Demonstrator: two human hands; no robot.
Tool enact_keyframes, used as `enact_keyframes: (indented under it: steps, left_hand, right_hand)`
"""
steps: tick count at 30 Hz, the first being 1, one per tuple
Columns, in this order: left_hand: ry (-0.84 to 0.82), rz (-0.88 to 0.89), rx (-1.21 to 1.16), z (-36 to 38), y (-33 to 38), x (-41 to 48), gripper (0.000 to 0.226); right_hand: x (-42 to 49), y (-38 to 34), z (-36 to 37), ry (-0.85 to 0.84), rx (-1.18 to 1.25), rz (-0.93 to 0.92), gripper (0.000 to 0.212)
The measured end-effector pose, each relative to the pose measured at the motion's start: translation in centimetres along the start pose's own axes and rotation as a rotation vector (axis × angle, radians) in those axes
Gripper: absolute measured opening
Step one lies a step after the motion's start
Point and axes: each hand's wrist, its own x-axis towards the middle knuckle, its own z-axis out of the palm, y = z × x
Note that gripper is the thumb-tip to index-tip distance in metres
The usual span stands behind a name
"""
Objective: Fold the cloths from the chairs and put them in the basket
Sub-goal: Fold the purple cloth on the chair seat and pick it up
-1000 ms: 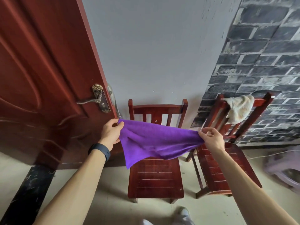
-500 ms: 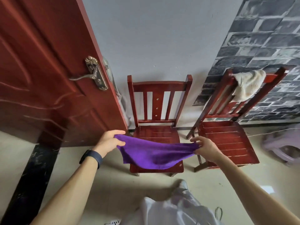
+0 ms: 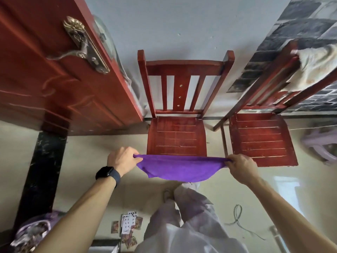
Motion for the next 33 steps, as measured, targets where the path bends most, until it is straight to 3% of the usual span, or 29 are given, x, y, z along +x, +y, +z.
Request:
enact_keyframes:
  steps: [5,11,14,17,19,22,25,27,30,33]
  left_hand:
    - [0.033,-0.049,0.031,0.2,2.2,8.5,0.027]
    - [0.046,-0.247,-0.155,6.1,4.3,19.0,0.021]
    - [0.000,-0.362,-0.416,9.8,4.5,23.1,0.021]
    - [0.059,-0.471,-0.784,12.4,5.2,27.0,0.013]
    - [0.107,-0.503,-1.025,13.3,5.7,29.4,0.030]
    - [0.072,-0.463,-1.299,15.1,5.7,31.0,0.065]
    - [0.028,-0.469,-0.905,19.4,4.9,28.5,0.065]
    - [-0.032,-0.598,-0.686,22.9,4.1,25.3,0.057]
    - [-0.179,-0.737,-0.596,27.4,2.9,21.2,0.047]
    - [-0.166,-0.684,-0.585,30.0,1.9,19.7,0.031]
  right_hand:
    - [9.2,-1.1,0.0,0.019,0.053,0.041,0.020]
    - [21.7,-1.4,6.1,0.064,0.256,0.163,0.025]
    - [26.6,-1.0,9.7,0.080,0.404,0.236,0.027]
    - [30.4,-0.7,12.3,0.081,0.608,0.267,0.029]
    - [32.3,-0.5,13.6,0.052,0.774,0.266,0.041]
    - [33.0,-0.3,15.8,-0.059,0.907,0.322,0.080]
    - [29.5,0.7,19.7,-0.153,0.622,0.412,0.069]
    - [25.8,1.8,23.0,-0.201,0.474,0.519,0.061]
    - [20.7,2.8,27.1,-0.247,0.414,0.592,0.046]
    - [19.5,3.1,29.3,-0.185,0.473,0.625,0.030]
